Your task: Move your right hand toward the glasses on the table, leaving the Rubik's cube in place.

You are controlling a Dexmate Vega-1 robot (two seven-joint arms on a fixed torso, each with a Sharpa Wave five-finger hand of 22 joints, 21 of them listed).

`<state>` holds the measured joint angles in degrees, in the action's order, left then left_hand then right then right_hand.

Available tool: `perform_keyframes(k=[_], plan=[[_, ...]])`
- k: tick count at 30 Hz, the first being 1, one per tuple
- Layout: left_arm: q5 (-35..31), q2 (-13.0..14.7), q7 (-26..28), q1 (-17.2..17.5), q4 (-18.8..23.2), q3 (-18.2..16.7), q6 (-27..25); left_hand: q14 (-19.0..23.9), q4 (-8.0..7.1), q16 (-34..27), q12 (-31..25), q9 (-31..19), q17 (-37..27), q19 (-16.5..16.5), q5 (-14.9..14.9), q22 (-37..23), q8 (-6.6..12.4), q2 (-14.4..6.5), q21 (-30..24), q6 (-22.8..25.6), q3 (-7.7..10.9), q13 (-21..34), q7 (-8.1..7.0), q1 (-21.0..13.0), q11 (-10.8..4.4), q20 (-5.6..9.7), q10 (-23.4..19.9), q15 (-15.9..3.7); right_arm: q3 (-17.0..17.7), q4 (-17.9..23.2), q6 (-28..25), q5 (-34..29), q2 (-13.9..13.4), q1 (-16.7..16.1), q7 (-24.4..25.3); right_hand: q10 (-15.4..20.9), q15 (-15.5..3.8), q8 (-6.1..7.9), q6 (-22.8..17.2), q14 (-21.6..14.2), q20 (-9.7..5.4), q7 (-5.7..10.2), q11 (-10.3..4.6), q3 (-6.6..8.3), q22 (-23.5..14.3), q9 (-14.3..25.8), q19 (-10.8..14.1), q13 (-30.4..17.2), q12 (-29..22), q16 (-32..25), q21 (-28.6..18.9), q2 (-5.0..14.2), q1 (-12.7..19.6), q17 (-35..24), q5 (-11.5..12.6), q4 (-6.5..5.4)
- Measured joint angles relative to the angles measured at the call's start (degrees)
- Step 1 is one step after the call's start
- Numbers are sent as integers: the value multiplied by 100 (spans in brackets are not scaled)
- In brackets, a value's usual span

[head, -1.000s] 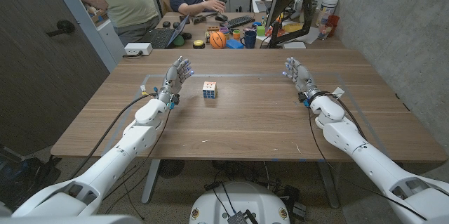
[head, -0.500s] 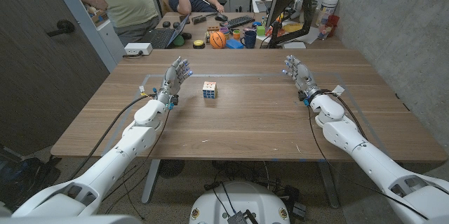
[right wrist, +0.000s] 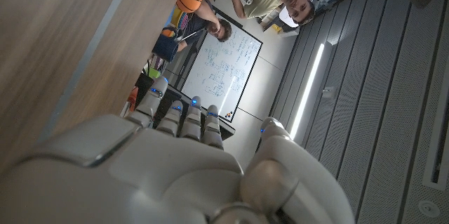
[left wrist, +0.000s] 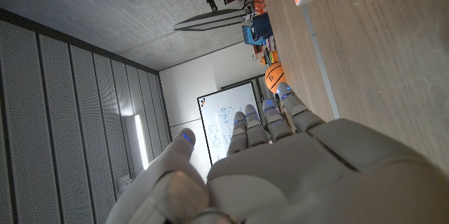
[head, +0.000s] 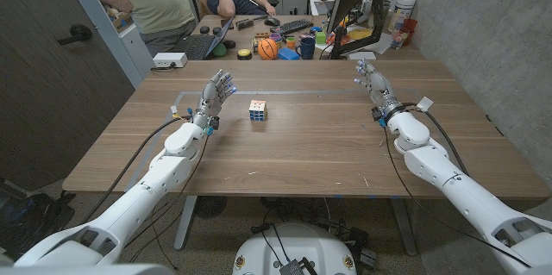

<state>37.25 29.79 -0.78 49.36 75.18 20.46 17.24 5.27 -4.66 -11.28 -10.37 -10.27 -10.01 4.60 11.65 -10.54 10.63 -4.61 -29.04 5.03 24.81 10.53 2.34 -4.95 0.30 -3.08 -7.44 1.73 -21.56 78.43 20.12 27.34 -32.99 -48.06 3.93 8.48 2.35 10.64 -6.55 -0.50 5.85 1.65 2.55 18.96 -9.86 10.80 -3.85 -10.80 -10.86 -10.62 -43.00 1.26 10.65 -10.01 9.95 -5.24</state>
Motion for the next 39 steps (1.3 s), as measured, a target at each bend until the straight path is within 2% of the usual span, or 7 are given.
perform_keyframes(k=[5, 10, 24, 39], plan=[[-18, 2, 4, 4, 12, 2, 0, 0, 0, 0, 0, 0, 0, 0, 0, 0, 0, 0, 0, 0, 0, 0, 0, 0, 0, 0, 0, 0, 63, 293, -24, -469, -185, -115, 415, 0, 0, 0, -52, 0, 102, 51, 0, -65, 0, 0, 20, 0, 0, 0, 20, -97, -38, 0, 23, -3], [-35, 1, 5, 5, 18, 15, 0, 0, 0, 0, 0, 1, 0, 0, -1, 0, 0, 0, 25, 0, 0, -1, 0, 0, 0, 0, 0, 0, 142, 569, -118, -878, -333, -249, 815, 0, 14, 45, -93, -14, 133, 92, 0, -111, 0, -1, 52, 0, -45, -38, 42, -149, -90, 1, 23, 0], [-51, 1, 9, 20, 57, 32, 12, 0, 0, 0, 1, 1, 1, -1, -1, -1, 0, 0, 26, 0, 0, -1, 0, 0, 0, 0, 0, 0, 321, 1133, -400, -1897, -649, -567, 1669, 54, -1, 45, -155, -44, 132, 154, -9, -188, -1, -1, 52, 1, -45, -45, 86, -241, -132, 1, 45, 17], [-48, -38, 12, 17, 39, 45, 25, -1, 0, 0, 1, 2, 1, -1, -1, -27, 0, 0, 26, 0, 0, -1, 0, 0, 0, 0, 1, 0, 517, 1701, -1124, -3066, -993, -928, 2487, 32, -1, 45, -196, -44, 175, 194, -30, -260, -1, -1, 9, 1, -45, -45, 175, -271, -162, 1, 66, -7]])
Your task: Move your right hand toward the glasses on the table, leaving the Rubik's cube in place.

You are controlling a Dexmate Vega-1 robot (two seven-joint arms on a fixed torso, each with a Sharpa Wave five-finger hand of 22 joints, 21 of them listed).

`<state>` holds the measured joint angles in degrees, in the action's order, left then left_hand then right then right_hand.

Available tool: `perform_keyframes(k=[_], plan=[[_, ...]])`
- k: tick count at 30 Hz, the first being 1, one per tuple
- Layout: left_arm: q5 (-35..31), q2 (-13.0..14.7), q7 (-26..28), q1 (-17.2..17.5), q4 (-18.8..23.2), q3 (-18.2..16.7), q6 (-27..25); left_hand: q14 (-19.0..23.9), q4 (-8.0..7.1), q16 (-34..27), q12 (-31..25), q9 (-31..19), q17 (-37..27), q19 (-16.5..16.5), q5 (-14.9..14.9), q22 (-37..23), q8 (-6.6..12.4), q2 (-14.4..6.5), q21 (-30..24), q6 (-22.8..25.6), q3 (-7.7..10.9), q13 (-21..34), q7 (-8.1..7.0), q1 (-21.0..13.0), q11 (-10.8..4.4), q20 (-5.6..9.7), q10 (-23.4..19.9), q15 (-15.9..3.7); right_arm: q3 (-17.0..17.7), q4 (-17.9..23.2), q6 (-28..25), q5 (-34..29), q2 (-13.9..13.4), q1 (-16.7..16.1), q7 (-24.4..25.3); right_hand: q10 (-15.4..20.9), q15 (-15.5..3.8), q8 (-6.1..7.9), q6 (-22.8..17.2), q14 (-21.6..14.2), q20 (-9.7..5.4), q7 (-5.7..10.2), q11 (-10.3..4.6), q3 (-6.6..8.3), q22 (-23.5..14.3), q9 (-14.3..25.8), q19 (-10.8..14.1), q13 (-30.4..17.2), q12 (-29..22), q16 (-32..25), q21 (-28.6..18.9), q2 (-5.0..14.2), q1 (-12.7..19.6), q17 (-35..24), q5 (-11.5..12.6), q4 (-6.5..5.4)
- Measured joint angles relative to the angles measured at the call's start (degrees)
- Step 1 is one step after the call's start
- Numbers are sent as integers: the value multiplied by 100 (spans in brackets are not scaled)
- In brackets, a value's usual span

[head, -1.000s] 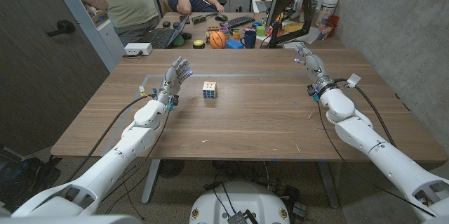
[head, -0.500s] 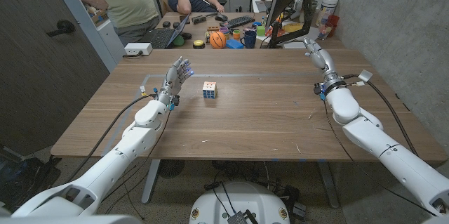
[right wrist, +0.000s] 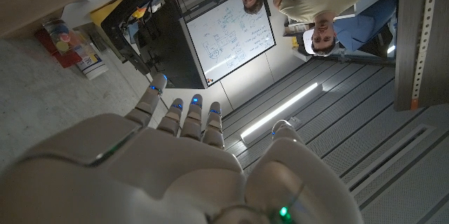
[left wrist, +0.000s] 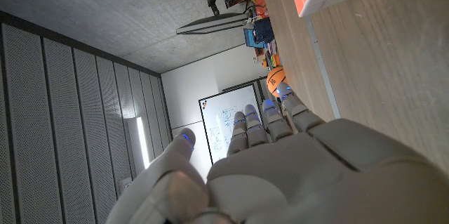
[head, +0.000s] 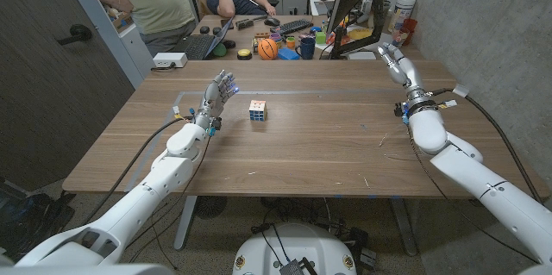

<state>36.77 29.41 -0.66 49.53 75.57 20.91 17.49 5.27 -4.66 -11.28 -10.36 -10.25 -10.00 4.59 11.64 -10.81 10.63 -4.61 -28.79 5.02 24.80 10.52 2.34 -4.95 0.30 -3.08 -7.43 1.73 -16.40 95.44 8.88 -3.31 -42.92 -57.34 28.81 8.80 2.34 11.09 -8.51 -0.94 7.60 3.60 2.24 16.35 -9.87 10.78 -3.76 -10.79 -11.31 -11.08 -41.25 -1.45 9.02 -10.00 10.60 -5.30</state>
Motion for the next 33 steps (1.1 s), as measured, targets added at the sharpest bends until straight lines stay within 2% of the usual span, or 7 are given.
perform_keyframes(k=[7, 11, 17, 24, 33], plan=[[3, -23, -28, -36, -58, 16, 3, 0, 0, 0, 0, 0, 0, 0, 0, 1, 0, 0, 24, 0, 0, 0, 0, 0, 0, 0, 0, 0, 60, 267, -430, -455, -165, -177, 268, -1, 31, 0, -30, -31, 91, 30, -1, -23, -1, 0, -9, 0, 0, 0, 37, -22, -23, 0, 22, 23], [4, -34, -43, -53, -85, 24, 6, 0, 0, 0, 0, 0, 0, 12, 0, 1, 0, 0, 42, 0, 0, 0, 0, 0, 0, -13, 0, 0, 78, 426, -739, -744, -267, -274, 405, -23, 31, 0, -8, -31, 111, 52, -23, -46, 0, 0, 11, 0, 0, 0, 60, -22, -23, 0, 21, 0], [5, -46, -61, -75, -127, 33, 13, 0, 0, 0, 0, 0, 0, 30, 0, 1, 0, 0, 42, 0, 0, 0, 0, 0, 0, -31, 0, 0, 94, 647, -1226, -1155, -425, -427, 577, -31, 31, 0, -30, -31, 136, 94, -31, -77, -1, 0, 37, 0, 0, 0, 61, -60, 15, 0, 44, 32], [5, -53, -75, -89, -158, 37, 15, 0, 0, 0, 0, 1, 0, 30, 0, 1, 0, 0, 41, 0, 0, -1, 0, 0, 0, -30, 0, 0, 131, 914, -1701, -1509, -606, -628, 695, -32, 31, 0, 1, -31, 152, 124, -31, -77, -1, 0, 53, 0, 0, 0, 101, -58, 13, 0, 44, 32], [5, -58, -93, -106, -172, 52, 16, 0, 0, 0, 0, 1, 1, 30, 0, 2, 0, 0, 64, 0, 0, -1, 0, 0, 0, -30, 0, 0, 215, 1249, -2313, -1895, -820, -904, 782, -42, 0, 0, 1, -61, 235, 205, -103, -101, -1, -4, 136, 0, 0, 0, 122, -90, 45, 0, 44, 56]])
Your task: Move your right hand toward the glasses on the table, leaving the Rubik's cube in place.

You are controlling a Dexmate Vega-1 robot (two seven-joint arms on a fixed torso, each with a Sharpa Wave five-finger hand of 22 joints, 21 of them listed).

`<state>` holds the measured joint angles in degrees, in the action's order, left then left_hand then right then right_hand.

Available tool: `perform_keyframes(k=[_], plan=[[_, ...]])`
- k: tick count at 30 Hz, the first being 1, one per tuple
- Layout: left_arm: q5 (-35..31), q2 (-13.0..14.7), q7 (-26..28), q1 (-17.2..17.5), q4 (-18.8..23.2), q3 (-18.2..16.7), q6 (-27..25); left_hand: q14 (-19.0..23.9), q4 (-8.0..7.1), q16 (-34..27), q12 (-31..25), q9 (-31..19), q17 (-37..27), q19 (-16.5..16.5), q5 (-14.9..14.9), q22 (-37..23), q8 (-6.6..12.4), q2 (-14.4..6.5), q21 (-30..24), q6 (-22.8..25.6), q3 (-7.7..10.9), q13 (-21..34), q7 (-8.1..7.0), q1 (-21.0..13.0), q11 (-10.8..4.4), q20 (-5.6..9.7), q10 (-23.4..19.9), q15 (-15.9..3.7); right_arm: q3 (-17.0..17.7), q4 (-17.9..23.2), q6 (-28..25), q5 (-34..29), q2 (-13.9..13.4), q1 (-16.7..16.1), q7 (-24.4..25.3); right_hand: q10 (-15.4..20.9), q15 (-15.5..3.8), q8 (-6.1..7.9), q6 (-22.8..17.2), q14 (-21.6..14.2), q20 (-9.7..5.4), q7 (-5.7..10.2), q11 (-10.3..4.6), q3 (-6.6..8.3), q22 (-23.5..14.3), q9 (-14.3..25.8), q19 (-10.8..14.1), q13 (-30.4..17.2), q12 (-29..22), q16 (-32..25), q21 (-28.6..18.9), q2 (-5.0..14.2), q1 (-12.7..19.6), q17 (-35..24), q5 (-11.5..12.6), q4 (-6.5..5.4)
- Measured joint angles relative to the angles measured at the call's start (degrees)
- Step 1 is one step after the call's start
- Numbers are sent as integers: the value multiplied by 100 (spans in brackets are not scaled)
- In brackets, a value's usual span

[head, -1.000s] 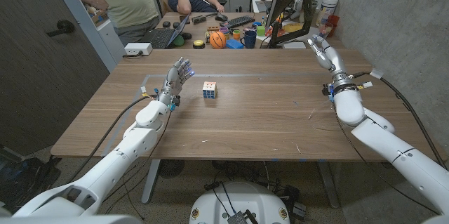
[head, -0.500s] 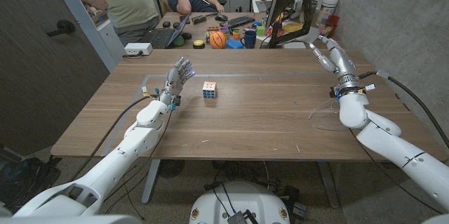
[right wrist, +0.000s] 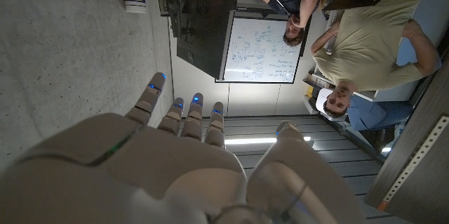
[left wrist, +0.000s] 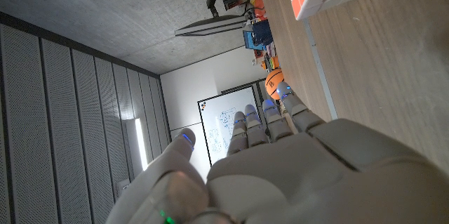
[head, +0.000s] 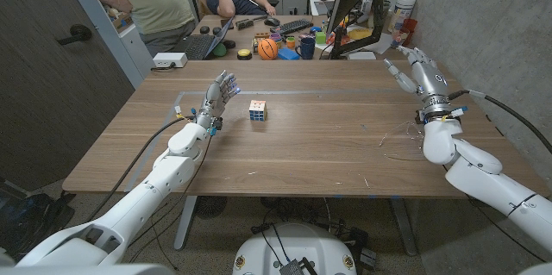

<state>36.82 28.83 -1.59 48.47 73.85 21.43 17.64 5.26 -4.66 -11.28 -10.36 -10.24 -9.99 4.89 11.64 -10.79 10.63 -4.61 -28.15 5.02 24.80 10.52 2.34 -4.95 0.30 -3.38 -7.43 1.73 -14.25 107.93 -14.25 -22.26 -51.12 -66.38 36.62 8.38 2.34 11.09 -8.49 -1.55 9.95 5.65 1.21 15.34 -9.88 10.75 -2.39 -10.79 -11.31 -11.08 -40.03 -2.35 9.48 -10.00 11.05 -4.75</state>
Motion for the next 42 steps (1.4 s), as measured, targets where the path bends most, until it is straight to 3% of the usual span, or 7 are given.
perform_keyframes(k=[7, 11, 26, 31, 42], plan=[[0, -1, -4, -7, -1, 11, -2, 0, 0, 0, 0, 0, 0, 0, 0, 0, 0, 0, 0, 0, 0, 0, 0, 0, 0, 0, 0, 0, 26, 249, -530, -257, -144, -166, -11, -72, 3, -29, 73, 3, 19, 72, -72, -22, 0, -10, 19, 13, 0, 0, 23, -28, 29, 0, 41, 26], [-3, 0, -5, -9, -1, 15, -19, 0, -12, 0, 0, 0, 0, 0, 0, 0, 0, 0, 0, 0, -12, 0, 0, 0, 0, 0, 0, 0, 20, 333, -822, -386, -198, -207, -86, -156, 53, -35, 148, 54, 19, 98, -110, 25, 0, -9, 19, 13, 0, 28, 125, 15, 186, 0, 73, 135], [-35, 11, 6, -9, 6, 19, -28, 0, -24, 0, 0, 0, 0, -1, 0, 1, 0, 26, 0, 0, -24, 0, 0, 26, 0, 0, 0, 0, -329, 518, -1855, -944, -377, -137, -389, -225, 30, -35, 143, 74, 49, 204, -184, 118, 0, -9, 52, 13, 0, 28, 211, 98, 510, 0, 92, 324], [-41, 12, 19, -4, 7, 19, -27, 0, -24, 0, 0, 0, 0, -1, 0, 1, 0, 24, 44, 0, -24, 0, 0, 24, 0, 0, 0, 0, -520, 507, -2123, -1125, -394, -44, -420, -217, -32, 0, 102, 11, 57, 307, -238, 152, 0, -9, 166, 13, 0, 28, 256, 94, 754, 0, 128, 474], [-52, 2, 23, -6, 2, 25, -16, 0, -24, 0, 0, 0, 0, -1, 0, 1, 0, 24, 44, 0, -24, 0, 0, 24, 0, 1, 0, 0, -814, 469, -2670, -1403, -410, 91, -527, -38, -146, 65, -161, -146, 63, 265, -326, 175, 0, -8, 636, 13, -53, 3, 277, -6, 1199, 14, 273, 760]])
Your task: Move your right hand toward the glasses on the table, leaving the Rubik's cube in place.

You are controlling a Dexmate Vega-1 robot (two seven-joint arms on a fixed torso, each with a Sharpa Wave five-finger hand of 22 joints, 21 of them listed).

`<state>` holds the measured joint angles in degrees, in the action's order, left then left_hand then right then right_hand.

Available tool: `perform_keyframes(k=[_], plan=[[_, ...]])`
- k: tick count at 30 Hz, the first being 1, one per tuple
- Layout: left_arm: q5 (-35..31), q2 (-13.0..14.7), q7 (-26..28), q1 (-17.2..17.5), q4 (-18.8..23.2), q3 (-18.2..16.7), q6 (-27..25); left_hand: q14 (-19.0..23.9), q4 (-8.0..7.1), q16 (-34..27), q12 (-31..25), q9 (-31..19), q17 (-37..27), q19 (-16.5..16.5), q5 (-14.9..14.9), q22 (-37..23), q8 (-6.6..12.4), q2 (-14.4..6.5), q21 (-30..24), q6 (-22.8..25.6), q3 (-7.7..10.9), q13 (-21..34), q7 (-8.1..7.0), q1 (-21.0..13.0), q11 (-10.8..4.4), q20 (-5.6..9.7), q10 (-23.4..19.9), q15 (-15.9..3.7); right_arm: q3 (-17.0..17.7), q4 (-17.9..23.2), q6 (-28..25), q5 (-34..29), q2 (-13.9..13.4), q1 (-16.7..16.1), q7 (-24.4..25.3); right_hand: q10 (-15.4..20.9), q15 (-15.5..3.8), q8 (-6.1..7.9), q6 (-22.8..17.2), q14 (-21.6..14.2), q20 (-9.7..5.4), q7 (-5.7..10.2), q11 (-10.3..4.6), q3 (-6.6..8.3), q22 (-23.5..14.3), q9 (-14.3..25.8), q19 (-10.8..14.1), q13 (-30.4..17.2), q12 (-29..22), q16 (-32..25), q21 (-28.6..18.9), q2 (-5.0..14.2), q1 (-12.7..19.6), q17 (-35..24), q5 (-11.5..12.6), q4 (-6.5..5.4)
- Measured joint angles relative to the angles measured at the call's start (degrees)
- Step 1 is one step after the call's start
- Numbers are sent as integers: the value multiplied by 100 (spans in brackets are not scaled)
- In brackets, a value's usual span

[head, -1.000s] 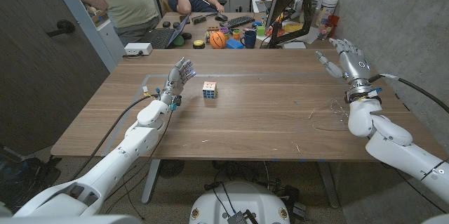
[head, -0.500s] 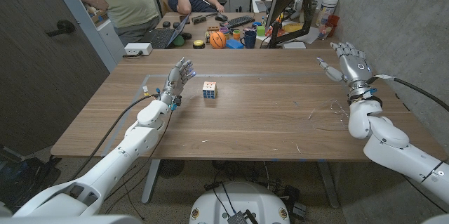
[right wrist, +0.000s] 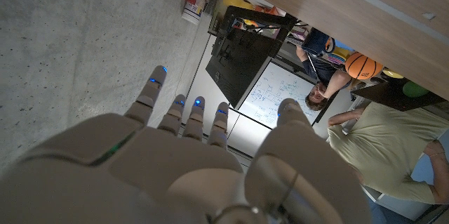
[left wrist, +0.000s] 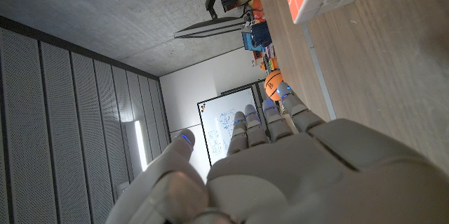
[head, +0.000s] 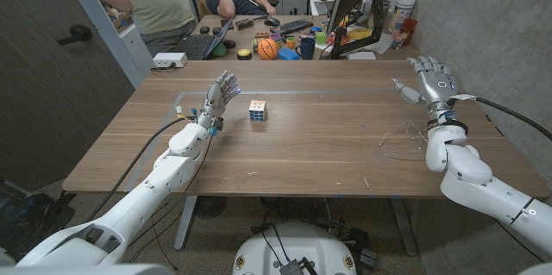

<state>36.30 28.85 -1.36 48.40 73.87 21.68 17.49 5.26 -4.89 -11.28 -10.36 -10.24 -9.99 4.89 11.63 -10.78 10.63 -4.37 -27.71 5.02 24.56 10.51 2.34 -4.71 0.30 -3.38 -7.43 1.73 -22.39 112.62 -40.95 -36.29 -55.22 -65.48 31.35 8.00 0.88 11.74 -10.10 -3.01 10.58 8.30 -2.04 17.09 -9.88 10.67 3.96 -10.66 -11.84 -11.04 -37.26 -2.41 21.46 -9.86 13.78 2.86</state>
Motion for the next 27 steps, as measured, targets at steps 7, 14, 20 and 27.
perform_keyframes(k=[7, 14, 20, 27], plan=[[-3, -6, 3, -5, -25, 3, 4, 0, -25, 0, 0, 0, 0, 0, 24, 0, 0, 23, 0, 0, -25, 0, 0, 23, 0, 0, 0, 0, -100, -7, -262, -12, -26, 5, -91, 45, -27, 23, -193, -90, 28, 105, -45, -32, 0, 0, 215, 0, -35, -3, 0, -44, 91, 0, 65, 79], [-6, -17, 3, -24, -45, 14, 4, 0, -25, 0, 0, 0, 0, 0, 24, 0, 0, 23, 0, 0, -25, 0, 0, 23, 0, 0, 0, 0, -138, 6, -492, 64, -60, -43, -157, 73, -36, 46, -308, -143, 48, 153, -73, -46, 0, 0, 360, -1, -35, -3, 45, -66, 172, -1, 128, 139], [-9, -36, -21, -47, -80, 32, 5, 0, -42, 0, 0, 0, 0, 0, 23, 0, 0, 45, 0, 0, -42, 0, 0, 45, 0, 0, 0, 0, -138, 39, -607, 208, -115, -97, -191, 164, -43, 46, -476, -261, 58, 122, -101, -88, 29, 1, 577, -1, -35, -3, 45, -125, 234, -1, 171, 181], [-11, -49, -34, -54, -94, 45, 5, 0, -48, 0, 0, 0, 0, 0, 23, 0, 0, 45, 38, 0, -49, 0, 0, 45, 0, 0, 0, 0, -130, 55, -674, 361, -186, -130, -243, 238, -163, 46, -589, -388, 25, 127, -114, -135, 29, 1, 871, -1, -35, -3, 45, -164, 331, -1, 222, 228]])
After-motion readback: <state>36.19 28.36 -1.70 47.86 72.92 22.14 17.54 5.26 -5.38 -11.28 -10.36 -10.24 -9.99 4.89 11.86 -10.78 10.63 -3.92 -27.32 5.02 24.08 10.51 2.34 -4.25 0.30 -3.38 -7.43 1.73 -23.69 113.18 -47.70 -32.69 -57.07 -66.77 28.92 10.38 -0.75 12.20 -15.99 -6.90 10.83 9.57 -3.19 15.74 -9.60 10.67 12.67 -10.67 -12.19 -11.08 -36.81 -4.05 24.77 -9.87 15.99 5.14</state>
